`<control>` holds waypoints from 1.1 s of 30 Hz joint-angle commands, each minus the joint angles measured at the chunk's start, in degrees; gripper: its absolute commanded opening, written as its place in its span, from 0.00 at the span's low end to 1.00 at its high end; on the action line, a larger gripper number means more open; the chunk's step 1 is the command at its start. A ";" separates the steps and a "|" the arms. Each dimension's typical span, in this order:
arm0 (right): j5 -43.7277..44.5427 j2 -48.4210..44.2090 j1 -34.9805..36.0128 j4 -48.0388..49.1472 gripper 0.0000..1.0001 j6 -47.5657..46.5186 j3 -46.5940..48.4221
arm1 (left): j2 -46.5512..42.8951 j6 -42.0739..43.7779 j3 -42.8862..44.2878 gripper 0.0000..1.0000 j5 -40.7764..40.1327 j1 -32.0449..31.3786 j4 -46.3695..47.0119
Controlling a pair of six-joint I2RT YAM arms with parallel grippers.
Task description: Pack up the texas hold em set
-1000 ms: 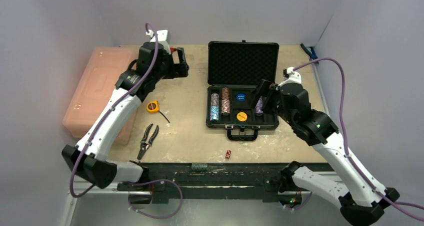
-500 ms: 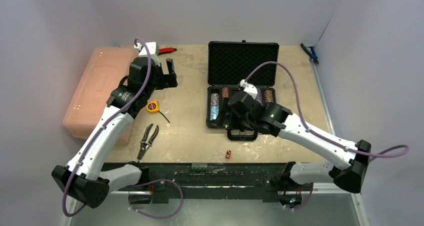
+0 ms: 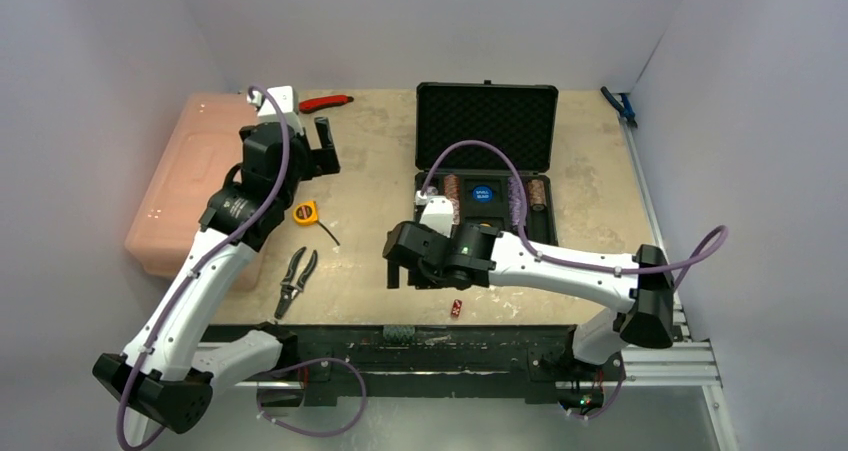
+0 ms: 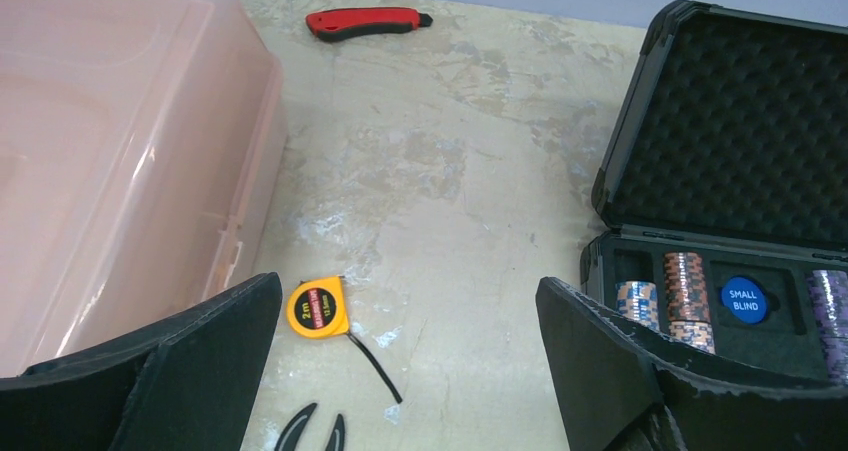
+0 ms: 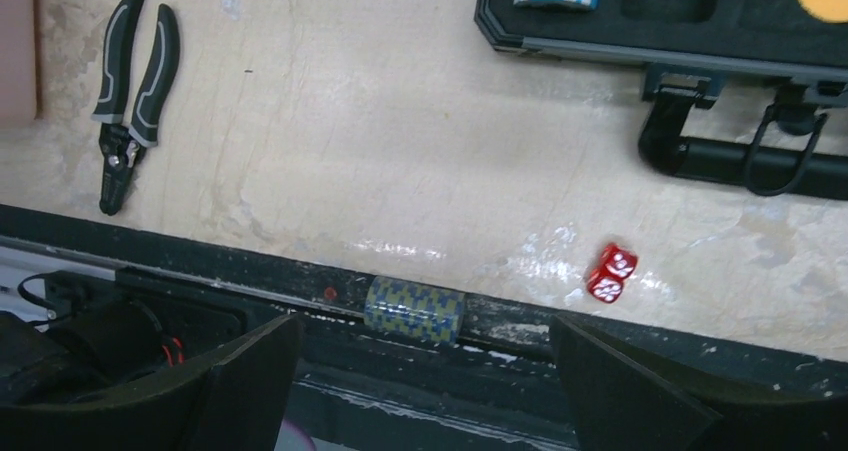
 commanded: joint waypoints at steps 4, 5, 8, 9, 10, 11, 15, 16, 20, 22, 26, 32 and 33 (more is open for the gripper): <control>2.21 2.22 2.76 -1.80 0.99 10.31 4.25 | -2.65 1.53 -0.95 1.00 -3.85 0.31 2.85; 1.66 2.46 2.83 -1.37 0.99 10.12 4.03 | -2.88 1.63 -1.03 1.00 -4.29 0.31 2.85; 1.05 4.00 3.06 -2.23 0.99 10.17 4.68 | -3.70 1.65 -1.41 1.00 -5.49 0.31 2.97; 1.18 4.72 3.18 -3.16 0.99 10.54 5.24 | -4.04 1.63 -1.58 1.00 -5.80 0.31 3.21; 1.23 5.34 3.32 -3.88 0.99 11.12 5.62 | -4.30 1.67 -1.76 1.00 -6.15 0.31 3.35; 1.17 5.98 3.44 -4.35 0.99 11.56 5.98 | -4.61 1.72 -1.87 1.00 -6.45 0.31 3.52; -0.31 7.20 3.81 -3.58 0.99 12.70 5.75 | -5.47 1.99 -2.31 1.00 -8.52 0.33 3.97; -0.53 7.27 3.88 -3.29 0.99 13.35 5.41 | -5.66 2.08 -2.42 1.00 -9.35 0.31 4.00; -1.42 8.02 3.99 -1.96 0.99 14.44 4.57 | -6.73 2.00 -3.24 1.00 -13.21 0.31 4.53; -1.88 9.09 4.00 -2.03 0.99 14.95 4.68 | -7.40 1.96 -3.65 1.00 -14.22 0.31 4.85; -3.59 11.74 4.29 -1.37 0.99 15.90 4.11 | -8.31 2.08 -4.15 1.00 -14.69 0.31 5.38; -5.45 14.93 4.85 0.98 0.99 17.11 3.07 | -8.37 2.44 -4.21 1.00 -14.90 0.31 5.49; -5.63 15.42 4.92 1.06 0.99 17.31 3.01 | -8.29 2.55 -4.21 1.00 -14.92 0.31 5.53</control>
